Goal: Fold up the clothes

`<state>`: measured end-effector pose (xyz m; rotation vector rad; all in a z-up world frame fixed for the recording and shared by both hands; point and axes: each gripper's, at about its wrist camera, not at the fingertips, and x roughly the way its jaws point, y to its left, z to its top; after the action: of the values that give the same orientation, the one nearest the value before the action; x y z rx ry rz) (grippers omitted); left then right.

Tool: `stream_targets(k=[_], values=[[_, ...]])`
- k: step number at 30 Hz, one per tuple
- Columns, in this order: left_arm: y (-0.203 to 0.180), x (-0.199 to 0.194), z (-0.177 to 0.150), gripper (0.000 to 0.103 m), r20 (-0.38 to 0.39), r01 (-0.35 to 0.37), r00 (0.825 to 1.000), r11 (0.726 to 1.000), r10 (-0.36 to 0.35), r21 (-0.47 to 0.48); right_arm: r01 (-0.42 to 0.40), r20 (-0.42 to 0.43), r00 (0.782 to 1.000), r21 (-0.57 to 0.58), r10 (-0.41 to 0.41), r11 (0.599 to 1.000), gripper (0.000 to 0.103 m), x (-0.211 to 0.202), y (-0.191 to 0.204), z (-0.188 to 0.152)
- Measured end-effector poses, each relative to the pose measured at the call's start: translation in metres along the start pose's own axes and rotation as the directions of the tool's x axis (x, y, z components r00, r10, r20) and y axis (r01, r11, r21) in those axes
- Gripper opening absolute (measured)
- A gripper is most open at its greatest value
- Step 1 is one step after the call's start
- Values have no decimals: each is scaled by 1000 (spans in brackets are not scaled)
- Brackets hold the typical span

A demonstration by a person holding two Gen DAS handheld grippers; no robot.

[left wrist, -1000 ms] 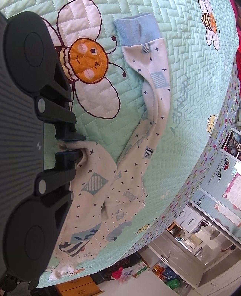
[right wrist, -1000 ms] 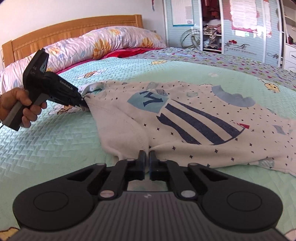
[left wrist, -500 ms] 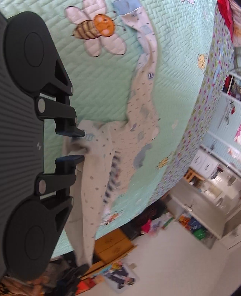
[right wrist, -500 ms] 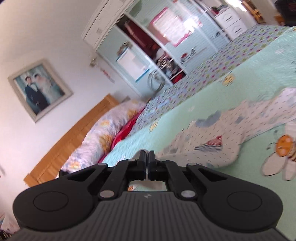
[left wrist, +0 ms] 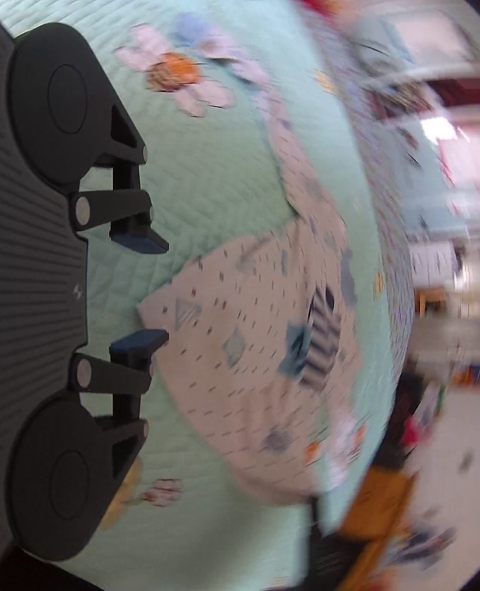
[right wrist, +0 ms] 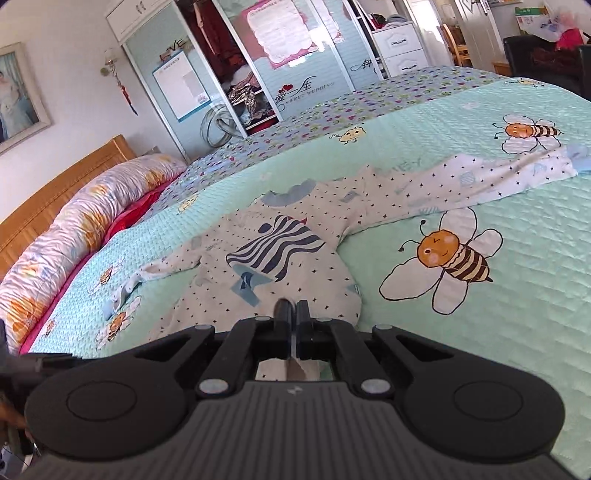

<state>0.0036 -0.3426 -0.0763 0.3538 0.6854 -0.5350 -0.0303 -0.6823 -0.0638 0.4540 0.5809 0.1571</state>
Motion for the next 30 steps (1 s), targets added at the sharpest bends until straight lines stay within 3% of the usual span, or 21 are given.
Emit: stream_targets(k=[3,5,8,11,13,19,20,22,24,25,26,27,29,30], values=[[-30,8,-8,52,29,-62,998,979,57,192,-15,12,1000,29,14,999,1,-1,-1,2],[-44,16,-13,52,46,-98,995,950,89,297,-23,13,1000,38,23,999,1,-2,0,3],[-61,27,-20,53,76,-170,985,878,153,448,-35,8,999,42,35,999,1,-1,3,2],[-72,36,-26,53,141,-272,962,777,233,568,-46,4,999,46,46,998,1,-1,6,2],[-73,36,-24,53,166,-297,955,754,247,586,-53,2,999,47,53,997,1,-1,8,2],[-66,32,-6,51,176,-276,961,805,215,525,-62,5,998,49,61,997,1,0,11,1],[-64,32,-2,37,165,-254,967,820,196,513,-58,6,998,48,58,997,1,0,12,0],[-52,38,11,4,96,-154,988,884,125,441,-51,7,999,52,50,997,1,0,11,-1],[-23,35,33,2,54,-50,998,978,40,203,-33,13,999,77,32,996,1,1,5,-1],[-5,31,45,2,54,-3,999,998,0,57,-23,17,1000,90,21,996,1,2,2,0],[15,21,54,2,89,21,996,996,-14,-86,-14,23,1000,98,12,995,1,4,-2,3],[34,12,64,2,126,50,992,973,-22,-224,-6,29,1000,106,3,994,1,5,-6,5],[70,-2,76,2,187,96,982,895,-14,-436,10,40,999,122,-15,992,1,8,-14,10],[81,-4,81,2,201,112,980,865,-14,-489,18,45,999,130,-24,991,1,9,-18,12]])
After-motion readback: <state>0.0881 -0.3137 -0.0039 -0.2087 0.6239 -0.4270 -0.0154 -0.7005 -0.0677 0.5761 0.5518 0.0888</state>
